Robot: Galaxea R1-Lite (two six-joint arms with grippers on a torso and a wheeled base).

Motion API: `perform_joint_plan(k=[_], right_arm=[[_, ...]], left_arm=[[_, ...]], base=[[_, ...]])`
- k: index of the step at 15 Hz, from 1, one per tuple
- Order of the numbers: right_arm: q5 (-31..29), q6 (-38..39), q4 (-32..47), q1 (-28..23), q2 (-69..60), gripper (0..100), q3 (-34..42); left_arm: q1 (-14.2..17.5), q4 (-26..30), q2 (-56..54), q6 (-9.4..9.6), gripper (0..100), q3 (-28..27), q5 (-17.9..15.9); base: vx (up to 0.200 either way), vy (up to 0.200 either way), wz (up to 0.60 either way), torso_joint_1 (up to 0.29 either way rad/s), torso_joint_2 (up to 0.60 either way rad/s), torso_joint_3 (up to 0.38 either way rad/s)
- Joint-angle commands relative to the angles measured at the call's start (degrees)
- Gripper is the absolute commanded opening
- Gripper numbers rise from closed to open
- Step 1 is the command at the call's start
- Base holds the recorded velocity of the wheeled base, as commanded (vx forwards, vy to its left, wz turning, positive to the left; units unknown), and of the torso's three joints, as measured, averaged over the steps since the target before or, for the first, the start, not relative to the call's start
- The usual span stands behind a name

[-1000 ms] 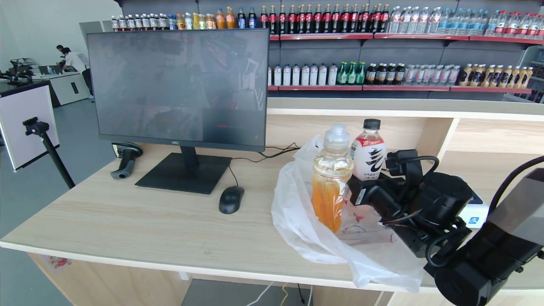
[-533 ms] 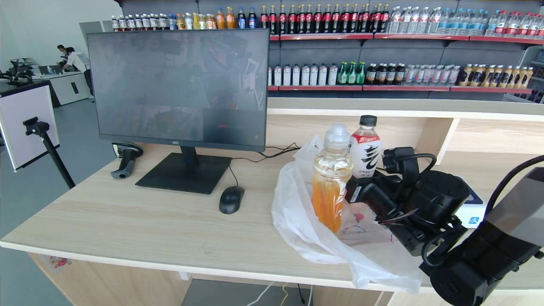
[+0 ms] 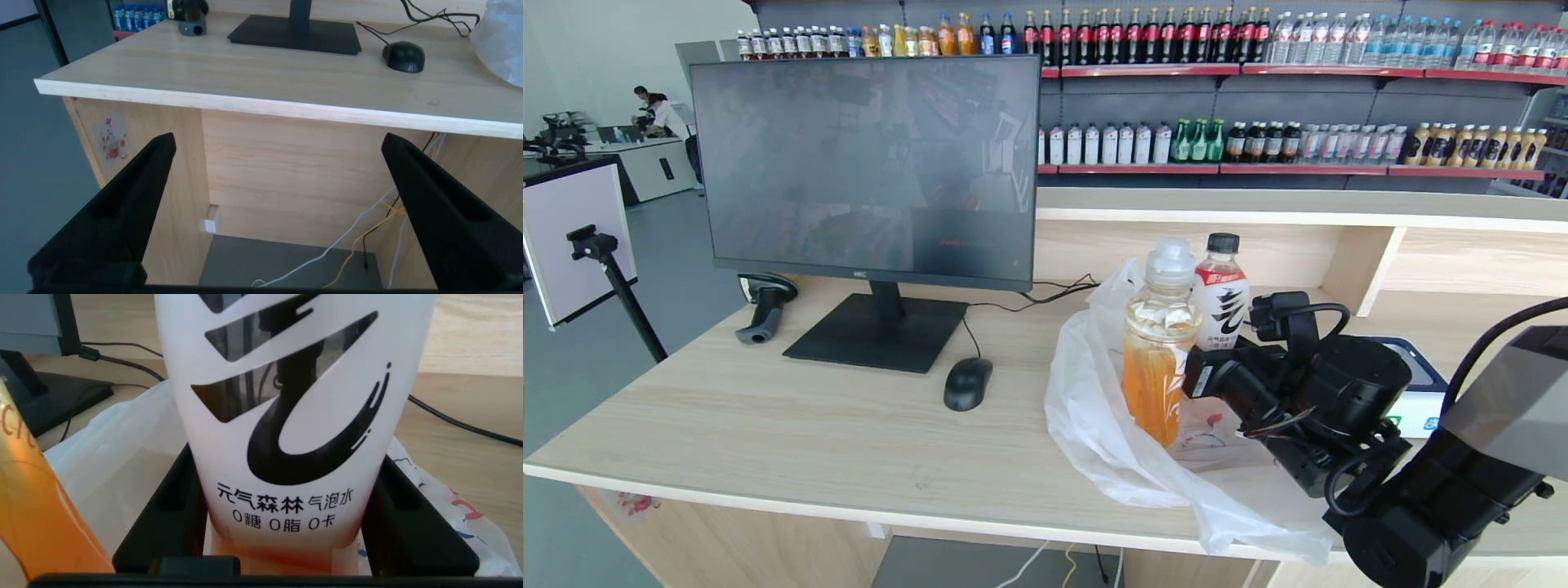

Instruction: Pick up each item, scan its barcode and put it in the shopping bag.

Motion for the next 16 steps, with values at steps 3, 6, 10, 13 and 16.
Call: perform_joint_plan(k=[3, 6, 10, 13, 16], right_arm=[[0.01, -0.05, -0.06, 0.06, 0.4, 0, 0.27], [0.01, 0.12, -0.06, 0.06, 0.4, 0, 2.3], [0.01, 0.3, -0.06, 0.06, 0.4, 0, 3.44], [0.01, 0.3, -0.06, 0.06, 0.23, 0, 3.79], [0.01, 0.21, -0.06, 0.06, -0.04, 0, 4.76]], left_arm=[[0.01, -0.02, -0.02, -0.12, 100, 0.0, 0.01], [0.01, -0.02, -0.02, -0.3, 100, 0.0, 0.01], [0.01, -0.02, -0.02, -0.21, 100, 0.0, 0.01], [0.01, -0.02, -0.02, -0.12, 100, 0.0, 0.01], [0.01, -0.02, -0.02, 0.06, 100, 0.0, 0.01]], base=[[0.0, 0.0, 0.0, 0.0, 0.0, 0.0], [0.0, 0.0, 0.0, 0.0, 0.0, 0.0], [0.0, 0.0, 0.0, 0.0, 0.0, 0.0], [0.0, 0.0, 0.0, 0.0, 0.0, 0.0], [0.0, 0.0, 0.0, 0.0, 0.0, 0.0]])
